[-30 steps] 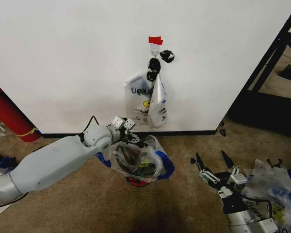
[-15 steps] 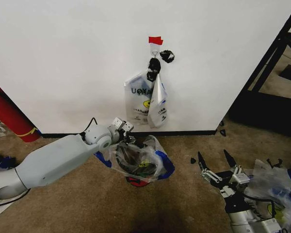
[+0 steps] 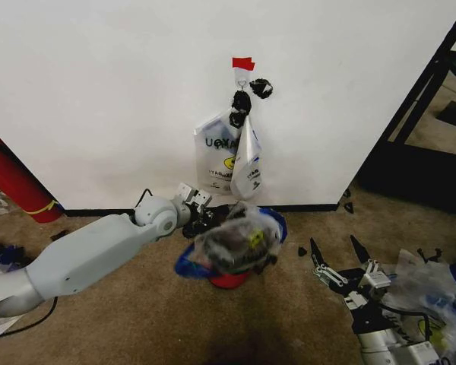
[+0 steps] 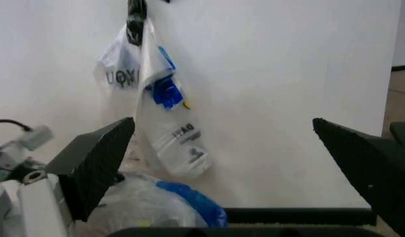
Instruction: Pick up the garbage bag from the wall and place it over the trash bin.
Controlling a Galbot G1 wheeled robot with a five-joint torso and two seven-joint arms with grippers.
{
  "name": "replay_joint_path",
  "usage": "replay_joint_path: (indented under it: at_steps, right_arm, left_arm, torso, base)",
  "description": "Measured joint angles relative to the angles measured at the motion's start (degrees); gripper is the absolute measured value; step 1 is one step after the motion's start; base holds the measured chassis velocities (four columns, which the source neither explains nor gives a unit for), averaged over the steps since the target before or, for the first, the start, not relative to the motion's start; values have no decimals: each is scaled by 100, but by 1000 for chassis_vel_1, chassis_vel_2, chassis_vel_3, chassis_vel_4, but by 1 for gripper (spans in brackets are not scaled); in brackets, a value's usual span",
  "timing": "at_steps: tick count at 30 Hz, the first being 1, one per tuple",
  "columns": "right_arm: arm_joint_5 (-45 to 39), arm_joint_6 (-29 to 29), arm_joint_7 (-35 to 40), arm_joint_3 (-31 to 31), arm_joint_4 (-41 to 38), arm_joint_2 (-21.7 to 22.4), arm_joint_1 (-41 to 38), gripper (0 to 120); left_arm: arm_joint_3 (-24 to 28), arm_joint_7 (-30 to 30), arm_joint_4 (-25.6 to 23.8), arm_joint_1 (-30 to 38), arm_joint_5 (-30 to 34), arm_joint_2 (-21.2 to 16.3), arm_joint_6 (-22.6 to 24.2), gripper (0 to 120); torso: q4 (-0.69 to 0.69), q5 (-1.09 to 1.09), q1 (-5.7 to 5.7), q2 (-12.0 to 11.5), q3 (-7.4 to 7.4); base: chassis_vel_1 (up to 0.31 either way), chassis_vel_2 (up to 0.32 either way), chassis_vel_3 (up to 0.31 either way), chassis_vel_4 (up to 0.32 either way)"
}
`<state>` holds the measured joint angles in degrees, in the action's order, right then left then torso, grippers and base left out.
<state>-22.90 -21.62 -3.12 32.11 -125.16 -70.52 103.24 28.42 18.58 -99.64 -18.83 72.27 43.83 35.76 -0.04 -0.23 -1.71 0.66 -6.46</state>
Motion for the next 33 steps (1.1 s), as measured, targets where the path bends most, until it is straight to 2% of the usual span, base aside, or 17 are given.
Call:
replay_joint_path:
  at_steps: [2, 4, 7, 8, 10, 11, 14, 16, 21, 22, 26, 28, 33]
  right_arm:
    - [-3, 13, 7, -10, 5, 1, -9, 100]
    - [-3, 80, 30, -69, 22, 2, -60, 100]
    - [1, 146, 49, -135, 27, -1, -122, 100]
    - [-4, 183, 57, -154, 27, -2, -139, 100]
    - [-10, 198, 61, -159, 27, 2, -146, 100]
    - [-38, 232, 78, -164, 27, 15, -152, 100]
    - [-101, 298, 113, -175, 38, 55, -151, 100]
    - [-107, 311, 122, -178, 41, 61, -153, 100]
    - [-120, 475, 242, -232, 54, 82, -220, 100]
    - [-120, 475, 242, -232, 54, 82, -220, 100]
    - [-200, 670, 394, -209, -46, 129, -238, 100]
    - [-204, 706, 419, -198, -71, 133, -241, 100]
    - [-201, 867, 549, -151, -153, 172, -218, 100]
  left_arm:
    - [-67, 118, -125, -101, 65, -50, -5, 3]
    - [-310, 573, -577, -561, 274, -229, -71, 3]
    - [-819, 1323, -962, -1186, 665, -279, -207, 3]
    - [-1142, 1642, -1089, -1492, 792, -251, -325, 3]
    - [-1255, 1742, -1127, -1596, 818, -237, -374, 3]
    - [-1685, 2054, -1255, -1991, 890, -156, -596, 3]
    - [-2351, 2578, -1522, -2743, 942, 76, -1045, 3]
    - [-2414, 2627, -1555, -2830, 941, 105, -1087, 3]
    - [-2922, 3099, -1918, -3532, 740, 425, -1632, 3]
    - [-2922, 3099, -1918, -3532, 740, 425, -1632, 3]
    - [-2999, 3245, -2095, -3746, 585, 714, -2134, 3]
    - [-3000, 3254, -2116, -3786, 555, 756, -2183, 3]
    - [-3005, 3223, -2049, -4252, 162, 1189, -2417, 3]
  torso:
    - [0, 0, 0, 0, 0]
    - [-2, 0, 0, 0, 0]
    - [-1, -1, 0, 0, 0]
    - [-2, 0, 0, 0, 0]
    - [-1, 0, 0, 0, 0]
    - [-2, 0, 0, 0, 0]
    - [-2, 0, 0, 0, 0]
    - [-2, -1, 0, 0, 0]
    - [-1, 0, 0, 0, 0]
    - [-1, 0, 0, 0, 0]
    - [-4, 1, 0, 0, 0]
    - [-4, 1, 0, 0, 0]
    - [-2, 1, 0, 0, 0]
  base:
    - [0, 0, 0, 0]
    - [0, 0, 0, 0]
    - [0, 0, 0, 0]
    - [0, 0, 0, 0]
    - [0, 0, 0, 0]
    - [0, 0, 0, 0]
    - [0, 0, 0, 0]
    - [0, 0, 0, 0]
    - [0, 0, 0, 0]
    - [0, 0, 0, 0]
    - [0, 0, 0, 0]
    - [0, 0, 0, 0]
    - [0, 0, 0, 0]
